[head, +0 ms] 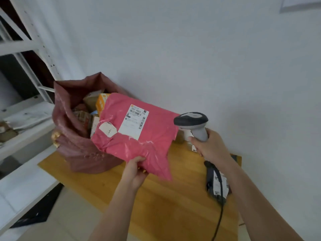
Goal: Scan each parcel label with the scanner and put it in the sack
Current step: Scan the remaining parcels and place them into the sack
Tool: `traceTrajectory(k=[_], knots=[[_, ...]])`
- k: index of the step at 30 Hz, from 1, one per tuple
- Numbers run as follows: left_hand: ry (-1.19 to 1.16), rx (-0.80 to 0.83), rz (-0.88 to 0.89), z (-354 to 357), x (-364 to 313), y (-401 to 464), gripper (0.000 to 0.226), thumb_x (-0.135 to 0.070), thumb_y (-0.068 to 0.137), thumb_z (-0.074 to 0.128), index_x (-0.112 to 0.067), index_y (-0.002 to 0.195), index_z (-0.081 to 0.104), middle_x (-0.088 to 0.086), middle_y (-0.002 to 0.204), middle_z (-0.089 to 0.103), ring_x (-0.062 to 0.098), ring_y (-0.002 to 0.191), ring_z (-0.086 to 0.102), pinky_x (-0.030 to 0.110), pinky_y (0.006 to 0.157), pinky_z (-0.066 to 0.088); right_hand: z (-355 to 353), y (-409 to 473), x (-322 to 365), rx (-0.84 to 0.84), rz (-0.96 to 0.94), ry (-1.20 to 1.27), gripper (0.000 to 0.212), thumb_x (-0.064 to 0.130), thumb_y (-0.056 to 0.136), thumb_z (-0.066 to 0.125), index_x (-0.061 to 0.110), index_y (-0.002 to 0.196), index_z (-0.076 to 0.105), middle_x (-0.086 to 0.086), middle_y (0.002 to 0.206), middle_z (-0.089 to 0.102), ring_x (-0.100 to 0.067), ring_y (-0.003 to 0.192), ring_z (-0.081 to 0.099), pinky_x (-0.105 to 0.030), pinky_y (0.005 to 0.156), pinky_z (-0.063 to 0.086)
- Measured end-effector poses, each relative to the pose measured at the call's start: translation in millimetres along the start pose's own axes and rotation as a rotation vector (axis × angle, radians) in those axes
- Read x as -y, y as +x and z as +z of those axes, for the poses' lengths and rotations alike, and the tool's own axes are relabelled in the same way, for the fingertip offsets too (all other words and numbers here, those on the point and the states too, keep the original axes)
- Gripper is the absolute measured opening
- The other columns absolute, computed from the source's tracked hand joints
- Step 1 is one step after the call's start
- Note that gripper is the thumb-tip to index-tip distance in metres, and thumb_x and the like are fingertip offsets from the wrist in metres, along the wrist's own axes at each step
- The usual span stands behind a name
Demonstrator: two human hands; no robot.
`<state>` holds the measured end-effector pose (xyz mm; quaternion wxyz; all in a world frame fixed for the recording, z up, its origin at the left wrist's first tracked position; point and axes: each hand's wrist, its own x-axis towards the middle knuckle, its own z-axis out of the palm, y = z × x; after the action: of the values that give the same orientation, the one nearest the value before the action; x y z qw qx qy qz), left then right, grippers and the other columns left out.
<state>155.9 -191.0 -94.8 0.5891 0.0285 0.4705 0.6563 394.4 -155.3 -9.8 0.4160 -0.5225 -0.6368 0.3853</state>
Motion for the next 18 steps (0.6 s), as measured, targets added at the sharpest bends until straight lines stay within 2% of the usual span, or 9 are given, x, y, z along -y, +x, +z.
traceTrajectory(k=[5,8,10,13,18], knots=[[0.117,-0.055,0.091,-9,-38,0,0.056,0.011,0.079,0.052,-0.003,0.133,0.052,0.01,0.095,0.061,0.023,0.083,0.057,0.036,0.067,0.05,5,-4,42,0.117,-0.137,-0.102,0.015,0.025,0.087,0.07,0.011,0.086,0.064,0.0,0.065,0.06,-0.012,0.054,0.053,-0.026,0.052,0.047],[0.175,-0.065,0.129,-14,-56,3,0.053,0.012,0.08,0.053,-0.001,0.131,0.053,0.013,0.103,0.063,0.023,0.085,0.058,0.034,0.07,0.051,7,-6,57,0.159,-0.182,-0.114,0.015,0.021,0.087,0.07,0.011,0.08,0.061,0.003,0.061,0.057,-0.007,0.051,0.051,-0.02,0.049,0.042],[0.187,-0.078,0.146,-17,-64,5,0.053,0.013,0.079,0.052,-0.001,0.13,0.054,0.013,0.097,0.064,0.023,0.082,0.058,0.033,0.07,0.051,6,-7,64,0.173,-0.206,-0.139,0.014,0.02,0.086,0.071,0.014,0.078,0.061,0.007,0.059,0.056,0.0,0.046,0.049,-0.014,0.047,0.039],[0.197,-0.079,0.175,-20,-75,8,0.052,0.014,0.079,0.052,-0.003,0.128,0.055,0.013,0.099,0.065,0.025,0.085,0.059,0.035,0.074,0.051,4,-9,71,0.181,-0.227,-0.171,0.013,0.022,0.086,0.07,0.01,0.085,0.065,0.005,0.06,0.058,0.0,0.045,0.049,-0.017,0.048,0.041],[0.204,-0.102,0.2,-23,-86,12,0.047,0.014,0.08,0.052,-0.006,0.122,0.057,0.012,0.093,0.063,0.024,0.081,0.057,0.035,0.072,0.05,-2,-9,79,0.152,-0.229,-0.148,0.018,0.022,0.086,0.07,0.007,0.081,0.062,0.007,0.051,0.052,-0.002,0.042,0.047,-0.014,0.042,0.039]])
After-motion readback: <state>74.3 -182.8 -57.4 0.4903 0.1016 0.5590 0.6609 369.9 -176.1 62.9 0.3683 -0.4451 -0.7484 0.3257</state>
